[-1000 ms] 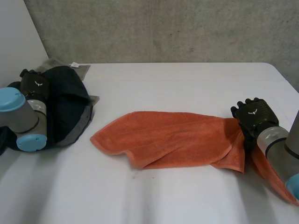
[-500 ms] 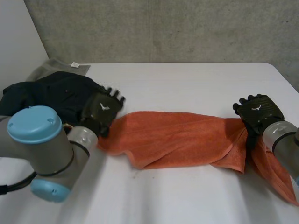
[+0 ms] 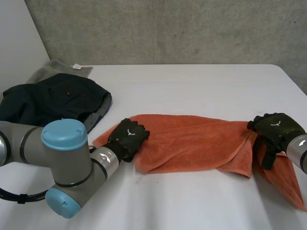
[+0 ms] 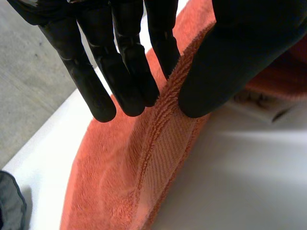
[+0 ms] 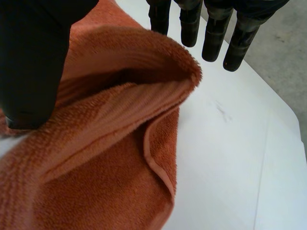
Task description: Fold the laundry.
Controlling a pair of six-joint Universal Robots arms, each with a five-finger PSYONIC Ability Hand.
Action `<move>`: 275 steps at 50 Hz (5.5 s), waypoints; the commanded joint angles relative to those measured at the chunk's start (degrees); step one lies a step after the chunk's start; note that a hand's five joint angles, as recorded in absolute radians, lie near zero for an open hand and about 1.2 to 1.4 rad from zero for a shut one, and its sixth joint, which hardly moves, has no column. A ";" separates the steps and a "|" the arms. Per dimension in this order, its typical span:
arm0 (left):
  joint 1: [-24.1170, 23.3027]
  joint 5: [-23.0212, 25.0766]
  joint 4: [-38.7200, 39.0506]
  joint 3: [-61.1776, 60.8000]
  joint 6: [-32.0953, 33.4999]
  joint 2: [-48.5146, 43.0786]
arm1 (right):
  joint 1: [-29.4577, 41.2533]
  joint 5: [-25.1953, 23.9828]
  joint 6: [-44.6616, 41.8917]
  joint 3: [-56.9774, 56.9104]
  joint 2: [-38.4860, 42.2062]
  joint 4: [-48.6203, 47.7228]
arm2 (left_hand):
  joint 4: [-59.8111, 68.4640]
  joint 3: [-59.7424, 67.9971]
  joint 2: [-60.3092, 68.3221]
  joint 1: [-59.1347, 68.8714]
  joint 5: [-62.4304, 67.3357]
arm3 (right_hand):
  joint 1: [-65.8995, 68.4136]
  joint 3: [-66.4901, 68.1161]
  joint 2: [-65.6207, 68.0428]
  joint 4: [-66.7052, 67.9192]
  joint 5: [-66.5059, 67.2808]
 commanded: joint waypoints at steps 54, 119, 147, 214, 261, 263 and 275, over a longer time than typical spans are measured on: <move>5.20 -7.81 -1.26 -3.84 -18.49 29.96 | -4.92 -10.56 14.94 -1.23 -8.45 7.54 | 11.75 12.24 11.87 15.11 14.69 | 15.21 14.41 14.07 13.23 13.19; 13.90 -15.19 -1.44 9.79 -24.11 14.14 | -0.17 -11.96 7.66 -4.05 -11.35 -3.81 | 11.75 12.24 11.87 15.11 14.69 | 68.62 67.82 67.49 66.65 66.61; 13.98 -11.24 -1.61 -2.60 -19.02 19.30 | 4.84 -6.08 7.21 -3.43 3.24 -3.44 | -44.24 -43.76 -44.12 -40.88 -41.30 | 68.62 67.82 67.49 66.65 66.61; 12.40 -4.29 3.84 -8.33 6.47 2.62 | 4.66 -6.08 7.12 -1.93 3.77 -5.38 | -29.29 -28.81 -29.17 -25.93 -26.35 | 68.62 67.82 67.49 66.65 66.61; 8.98 -12.29 -3.57 37.18 0.76 3.32 | 8.53 5.70 -5.72 -34.97 9.66 -11.24 | 11.75 12.24 11.87 15.11 14.69 | 68.62 67.82 67.49 66.65 66.61; 8.54 -13.08 1.69 41.04 0.15 3.50 | 8.70 5.87 -4.58 -36.03 8.52 -15.64 | 11.75 12.24 11.87 15.11 14.69 | 68.62 67.82 67.49 66.65 66.61; 6.78 -15.37 4.45 25.54 -5.04 10.35 | 8.62 4.12 -4.22 -27.88 3.33 -20.25 | 11.75 12.24 11.87 15.11 14.69 | 68.62 67.82 67.49 66.65 66.61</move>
